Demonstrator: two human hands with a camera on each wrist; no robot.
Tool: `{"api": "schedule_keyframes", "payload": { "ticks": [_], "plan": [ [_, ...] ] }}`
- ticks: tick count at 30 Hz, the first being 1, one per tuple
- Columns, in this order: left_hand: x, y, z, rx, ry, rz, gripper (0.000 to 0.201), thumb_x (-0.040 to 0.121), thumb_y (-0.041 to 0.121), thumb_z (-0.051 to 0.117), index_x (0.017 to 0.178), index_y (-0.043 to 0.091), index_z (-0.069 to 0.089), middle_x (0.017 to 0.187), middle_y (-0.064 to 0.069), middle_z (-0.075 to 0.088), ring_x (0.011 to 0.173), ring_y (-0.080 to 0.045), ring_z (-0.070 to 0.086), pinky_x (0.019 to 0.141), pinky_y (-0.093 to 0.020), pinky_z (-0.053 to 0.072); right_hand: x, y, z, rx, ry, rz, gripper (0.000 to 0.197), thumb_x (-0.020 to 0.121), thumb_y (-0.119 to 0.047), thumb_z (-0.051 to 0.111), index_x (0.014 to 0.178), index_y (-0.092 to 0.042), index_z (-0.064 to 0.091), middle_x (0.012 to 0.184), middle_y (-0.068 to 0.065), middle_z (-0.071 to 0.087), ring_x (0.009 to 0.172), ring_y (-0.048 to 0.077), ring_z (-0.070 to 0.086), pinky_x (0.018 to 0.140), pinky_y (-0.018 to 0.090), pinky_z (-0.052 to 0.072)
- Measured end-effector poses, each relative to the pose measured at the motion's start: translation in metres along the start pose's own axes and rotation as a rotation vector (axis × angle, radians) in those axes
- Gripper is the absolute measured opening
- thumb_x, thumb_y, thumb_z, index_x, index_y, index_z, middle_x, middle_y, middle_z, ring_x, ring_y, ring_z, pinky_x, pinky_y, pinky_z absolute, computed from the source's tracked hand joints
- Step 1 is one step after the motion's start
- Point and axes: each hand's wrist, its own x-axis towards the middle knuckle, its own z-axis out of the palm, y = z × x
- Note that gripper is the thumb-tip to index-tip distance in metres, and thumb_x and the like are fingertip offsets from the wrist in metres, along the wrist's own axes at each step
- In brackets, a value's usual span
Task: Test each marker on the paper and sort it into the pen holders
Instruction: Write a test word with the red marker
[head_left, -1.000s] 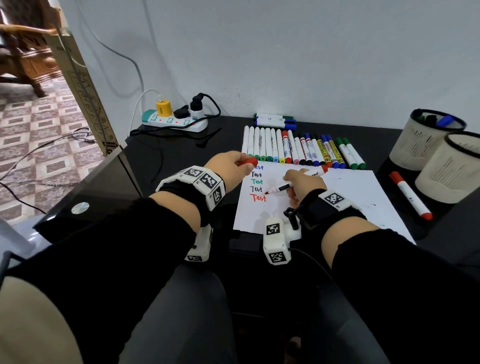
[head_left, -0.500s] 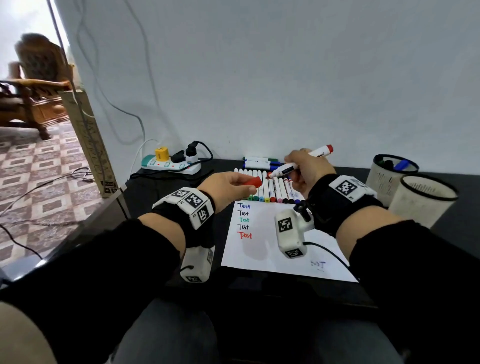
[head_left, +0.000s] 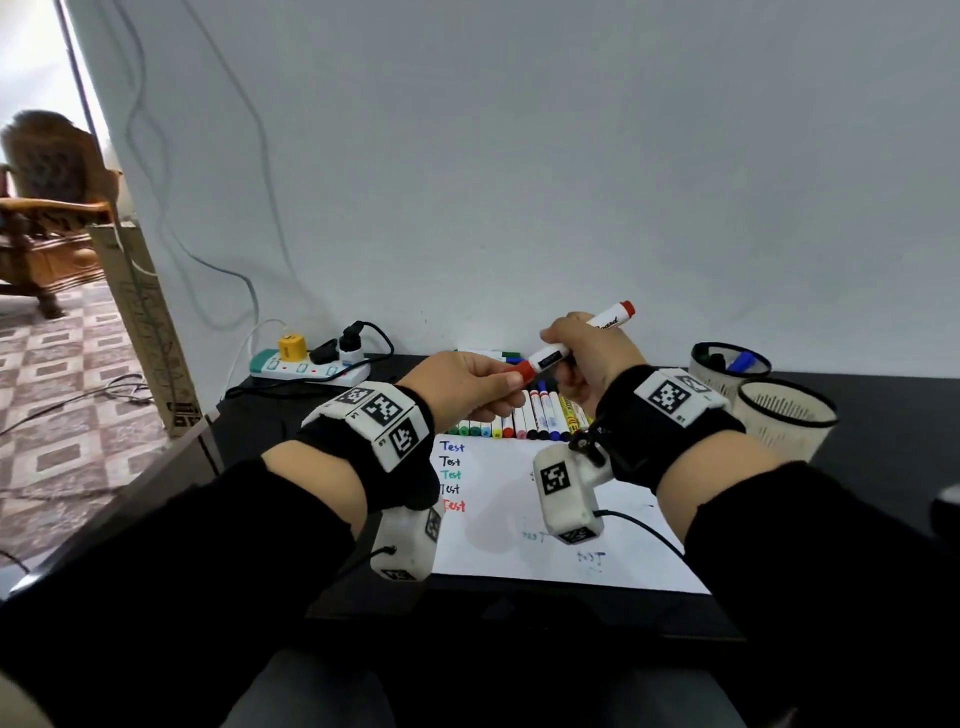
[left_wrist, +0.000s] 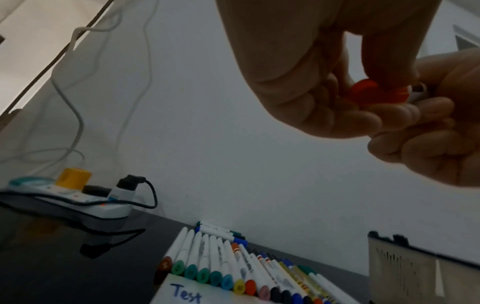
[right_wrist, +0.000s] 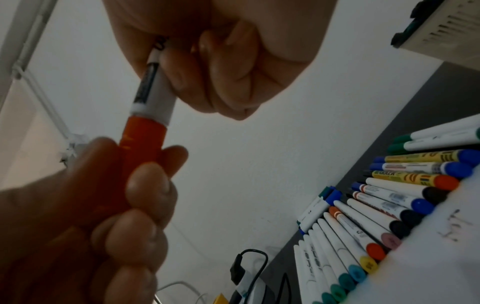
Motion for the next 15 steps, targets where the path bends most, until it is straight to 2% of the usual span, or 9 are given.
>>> {"api": "schedule_keyframes", "payload": {
  "ticks": [4, 9, 15],
  "plan": [
    [0.007, 0.012, 0.004, -0.026, 0.017, 0.006, 0.010, 0.091, 0.014, 0.058, 0.086, 0.018, 0.066, 0.060, 0.011, 0.068, 0.053, 0.004, 0.060, 0.055, -0.009, 0.048, 0.002, -0.007, -0.003, 0.029, 0.018, 0.024, 0.030, 0.086, -0.006, 0.050, 0.060, -0.016, 0.038, 0.037, -0.001, 0.035, 0.032, 0.010, 0.029, 0.036, 0.013, 0.023],
    [0.015, 0.020, 0.016, -0.024, 0.097, 0.061, 0.008, 0.091, 0.013, 0.058, 0.090, 0.017, 0.065, 0.057, 0.013, 0.065, 0.051, 0.004, 0.057, 0.057, -0.010, 0.047, 0.008, -0.018, -0.007, 0.026, 0.036, 0.010, 0.026, 0.085, -0.004, 0.047, 0.063, -0.015, 0.037, 0.047, 0.002, 0.030, 0.035, 0.011, 0.025, 0.035, 0.013, 0.021],
    [0.018, 0.028, 0.023, -0.060, 0.032, 0.047, 0.010, 0.092, 0.012, 0.056, 0.086, 0.015, 0.064, 0.051, 0.012, 0.065, 0.046, 0.005, 0.057, 0.053, -0.009, 0.047, 0.010, -0.017, -0.014, 0.106, 0.051, 0.033, 0.027, 0.082, -0.003, 0.045, 0.061, -0.014, 0.033, 0.040, 0.000, 0.027, 0.033, 0.011, 0.021, 0.040, 0.014, 0.017]
  ]
}}
